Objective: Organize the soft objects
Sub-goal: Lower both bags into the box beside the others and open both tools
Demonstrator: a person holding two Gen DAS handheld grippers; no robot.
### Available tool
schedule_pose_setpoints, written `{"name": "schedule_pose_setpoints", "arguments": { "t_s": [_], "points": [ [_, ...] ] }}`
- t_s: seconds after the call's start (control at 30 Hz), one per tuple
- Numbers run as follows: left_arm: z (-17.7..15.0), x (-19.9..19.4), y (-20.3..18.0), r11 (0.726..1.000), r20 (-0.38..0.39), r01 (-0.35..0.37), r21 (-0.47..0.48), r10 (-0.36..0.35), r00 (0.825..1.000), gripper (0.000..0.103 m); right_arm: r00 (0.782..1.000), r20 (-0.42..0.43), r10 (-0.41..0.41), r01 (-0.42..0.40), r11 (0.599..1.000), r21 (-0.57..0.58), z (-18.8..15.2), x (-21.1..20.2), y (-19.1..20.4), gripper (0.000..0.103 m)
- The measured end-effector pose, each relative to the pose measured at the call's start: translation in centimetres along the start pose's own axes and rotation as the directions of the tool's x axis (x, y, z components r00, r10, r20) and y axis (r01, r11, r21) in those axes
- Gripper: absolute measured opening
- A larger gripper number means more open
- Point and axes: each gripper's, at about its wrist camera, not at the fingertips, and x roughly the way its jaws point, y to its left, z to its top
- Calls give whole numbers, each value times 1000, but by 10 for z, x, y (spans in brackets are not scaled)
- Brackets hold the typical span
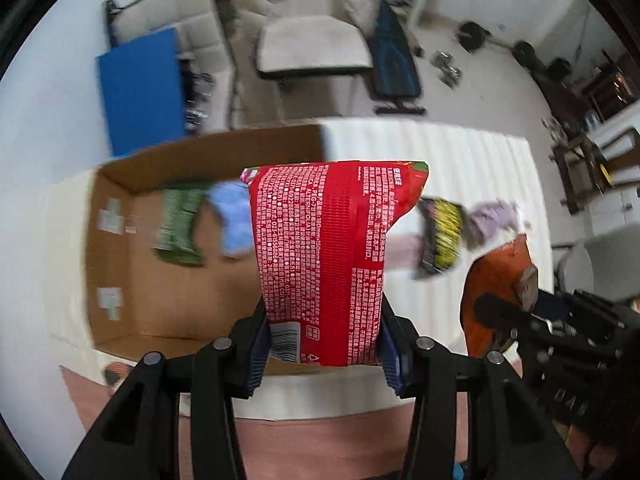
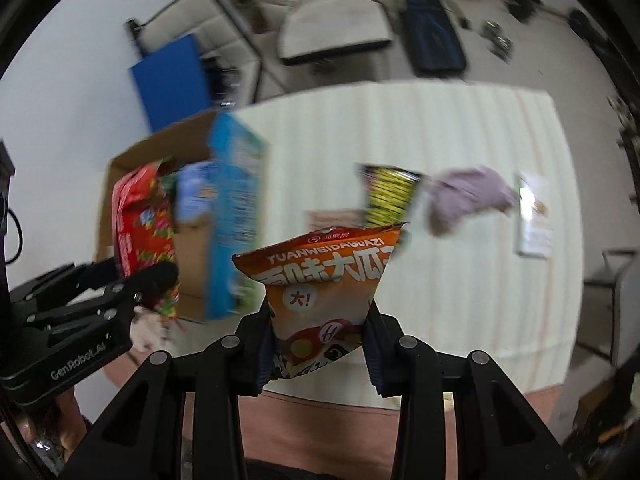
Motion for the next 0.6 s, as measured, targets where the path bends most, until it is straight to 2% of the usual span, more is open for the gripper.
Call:
{"name": "schedule_pose_setpoints", "arguments": {
  "t_s": [0.2, 0.33, 0.53, 0.6],
  "points": [
    [46, 10, 84, 993, 8, -92, -77, 93, 996, 44, 1000, -11, 24, -25, 997, -75, 37, 20, 89, 40],
    [67, 33, 137, 986, -37, -131, -104, 128, 991, 44, 999, -41, 7, -10, 997, -80, 67, 51, 132, 40],
    [97, 97, 188, 977, -166, -185, -107, 166, 972, 44, 989, -111, -99, 93, 994, -55, 108, 122, 158, 40],
    [103, 117, 196, 978, -204, -183, -104, 159, 966, 44, 982, -136, -134, 128, 990, -52, 118, 144, 162, 40]
  ]
}}
